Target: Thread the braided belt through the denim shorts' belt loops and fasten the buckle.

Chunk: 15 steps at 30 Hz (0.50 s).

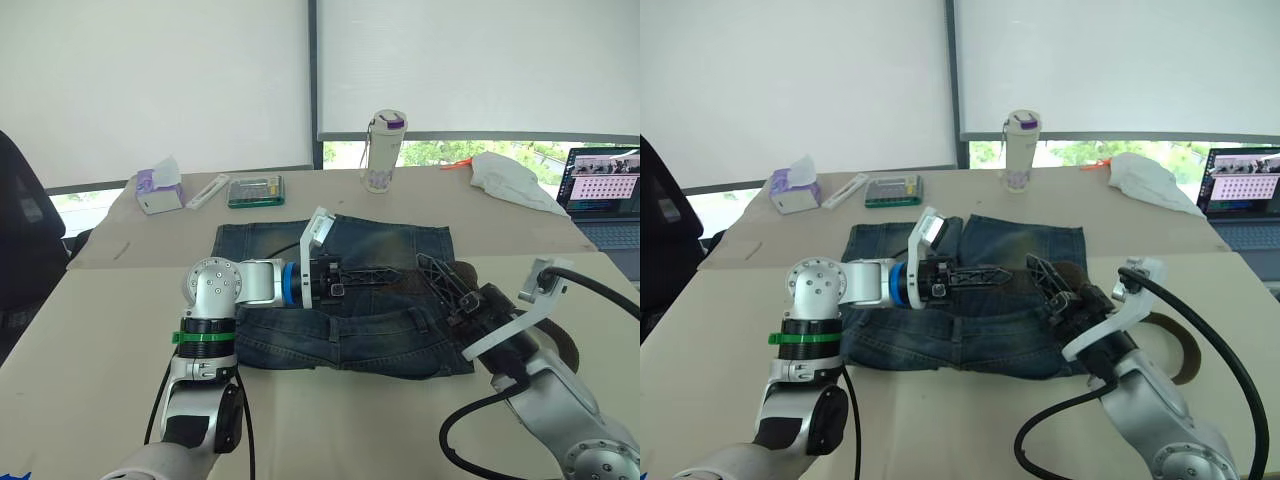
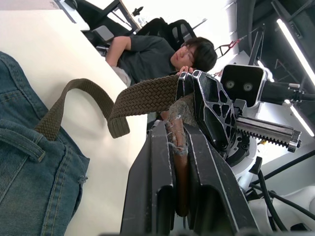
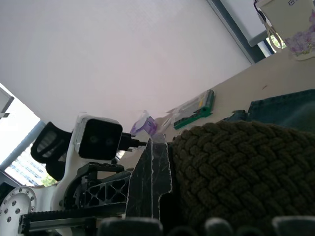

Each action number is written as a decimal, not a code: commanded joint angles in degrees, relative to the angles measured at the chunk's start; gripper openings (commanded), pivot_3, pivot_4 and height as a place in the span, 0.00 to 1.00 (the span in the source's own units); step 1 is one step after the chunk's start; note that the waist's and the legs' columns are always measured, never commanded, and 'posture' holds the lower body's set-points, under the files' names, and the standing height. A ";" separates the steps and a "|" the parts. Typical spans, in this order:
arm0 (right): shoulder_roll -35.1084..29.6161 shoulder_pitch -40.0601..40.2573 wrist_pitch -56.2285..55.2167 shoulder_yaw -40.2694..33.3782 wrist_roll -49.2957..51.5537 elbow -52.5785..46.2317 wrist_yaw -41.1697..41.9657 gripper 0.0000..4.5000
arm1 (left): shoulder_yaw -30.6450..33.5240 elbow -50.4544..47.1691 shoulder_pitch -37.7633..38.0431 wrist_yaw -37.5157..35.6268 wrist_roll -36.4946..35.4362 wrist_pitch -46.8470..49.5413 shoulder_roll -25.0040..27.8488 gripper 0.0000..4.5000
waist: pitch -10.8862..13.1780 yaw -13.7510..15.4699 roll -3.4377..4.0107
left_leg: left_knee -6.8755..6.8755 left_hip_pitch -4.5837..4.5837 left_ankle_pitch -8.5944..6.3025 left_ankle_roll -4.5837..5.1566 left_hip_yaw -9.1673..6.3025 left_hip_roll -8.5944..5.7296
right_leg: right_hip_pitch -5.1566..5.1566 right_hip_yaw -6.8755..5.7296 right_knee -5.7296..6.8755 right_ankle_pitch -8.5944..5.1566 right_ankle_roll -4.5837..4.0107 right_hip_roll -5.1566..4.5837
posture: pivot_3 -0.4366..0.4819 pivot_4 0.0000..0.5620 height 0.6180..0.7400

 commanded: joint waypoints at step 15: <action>-7.99 5.46 -1.11 -3.29 4.01 -2.98 3.77 0.49 | -0.09 -2.18 0.46 0.77 -1.31 -2.32 0.24 0.00 | 0.11 0.14 -0.17 | 0.02 0.00 0.00 0.01 0.02 0.01 | 0.07 0.01 -0.05 0.00 0.00 -0.01 | 0.48 0.27 1.00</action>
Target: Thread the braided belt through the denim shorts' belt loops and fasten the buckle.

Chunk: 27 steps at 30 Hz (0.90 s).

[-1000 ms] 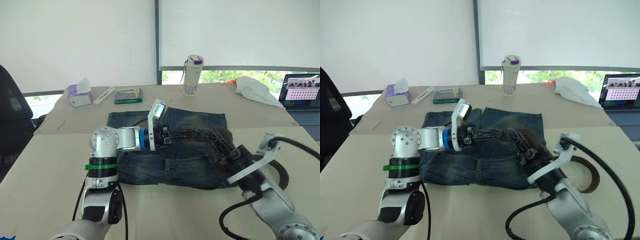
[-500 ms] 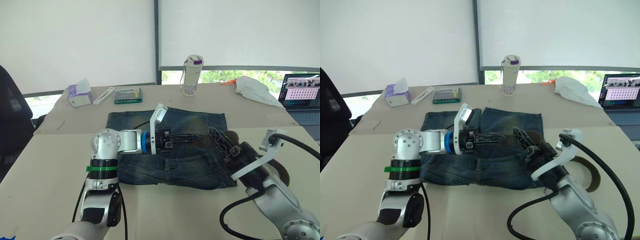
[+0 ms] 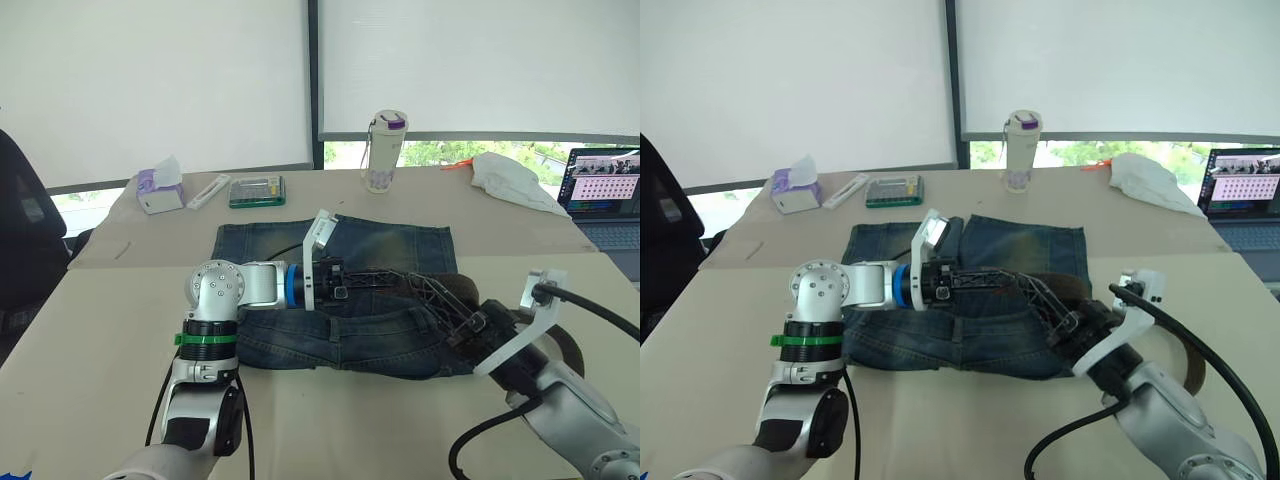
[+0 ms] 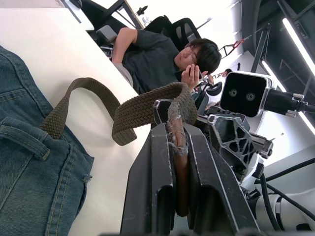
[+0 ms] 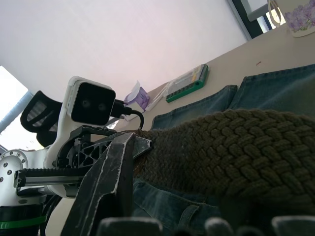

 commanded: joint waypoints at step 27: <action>-22.58 0.30 13.49 -9.86 -5.33 12.54 7.39 0.00 | -25.06 -16.70 18.20 -31.72 29.84 -55.55 22.61 0.99 | 0.03 0.34 0.02 | -0.17 -0.01 -0.05 0.09 0.05 0.12 | 0.13 0.04 -0.26 0.02 -0.04 -0.22 | 0.48 0.27 1.00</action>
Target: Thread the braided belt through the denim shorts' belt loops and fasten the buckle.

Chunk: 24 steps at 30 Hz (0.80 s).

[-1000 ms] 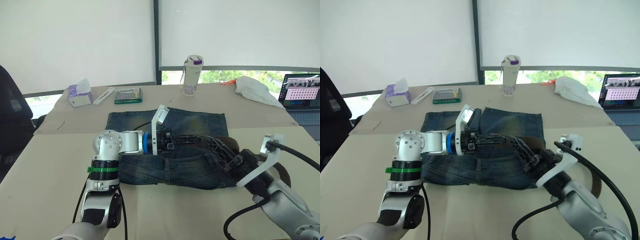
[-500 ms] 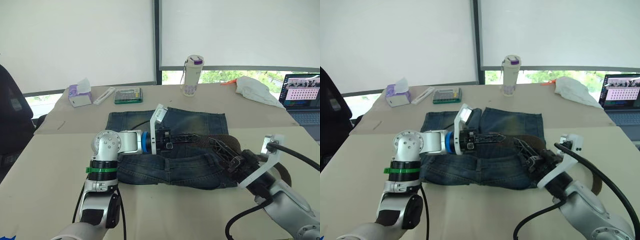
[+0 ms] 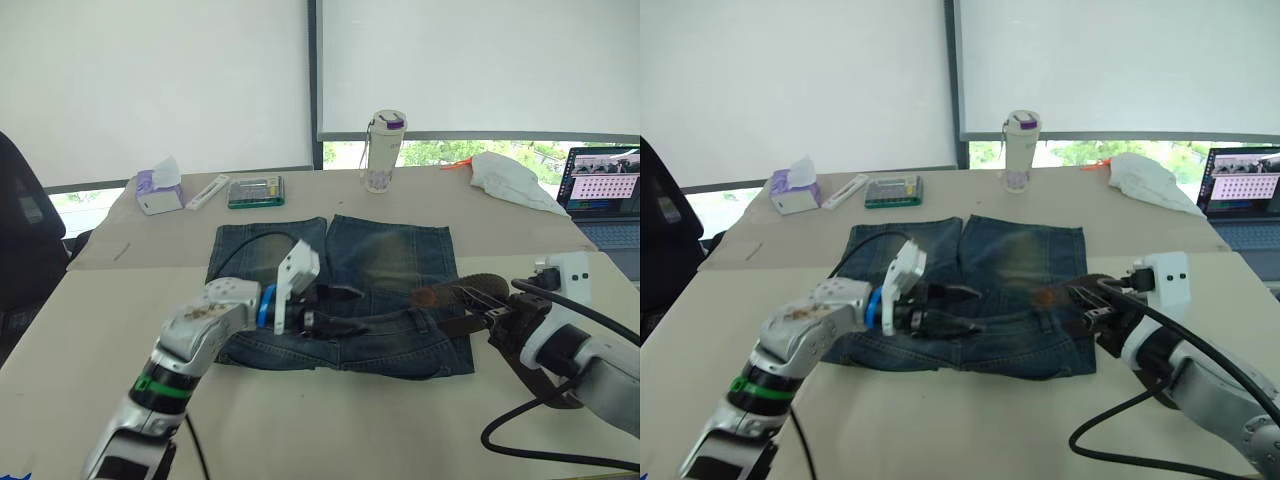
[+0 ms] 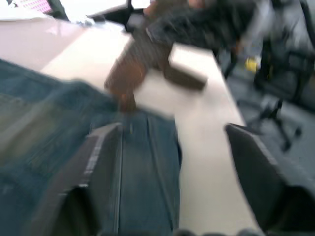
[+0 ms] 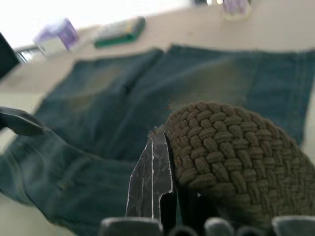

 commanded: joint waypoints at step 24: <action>10.11 -12.82 11.35 9.11 -20.20 15.50 10.63 0.00 | -0.08 -0.37 7.05 -0.48 8.91 -15.62 -0.43 0.99 | -0.01 0.08 0.03 | 0.04 0.02 -0.05 0.08 0.01 -0.01 | 0.06 -0.03 0.02 0.00 0.00 -0.02 | 0.48 0.27 1.00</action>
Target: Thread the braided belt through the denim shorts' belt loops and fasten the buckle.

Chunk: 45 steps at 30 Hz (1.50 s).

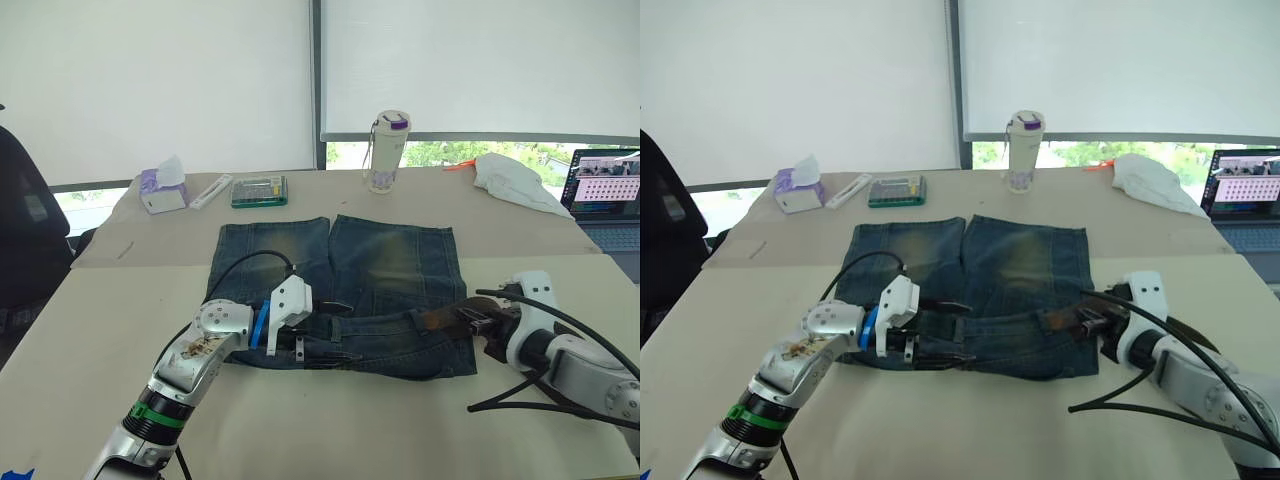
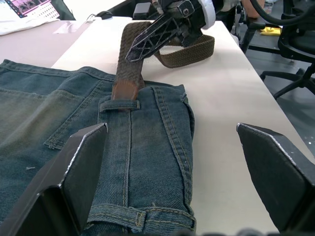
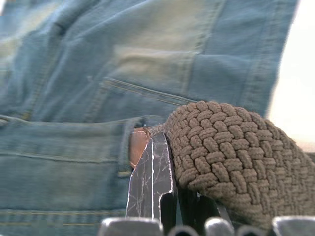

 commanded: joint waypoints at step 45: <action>25.11 -4.08 4.01 -5.59 18.07 -1.10 -1.63 0.00 | 16.09 9.88 -15.11 26.78 -19.36 49.37 -19.25 0.51 | -0.16 -1.01 0.25 | 0.00 -0.04 0.07 -0.13 -0.02 0.03 | -0.20 0.02 0.30 0.01 0.00 0.09 | 0.48 0.27 1.00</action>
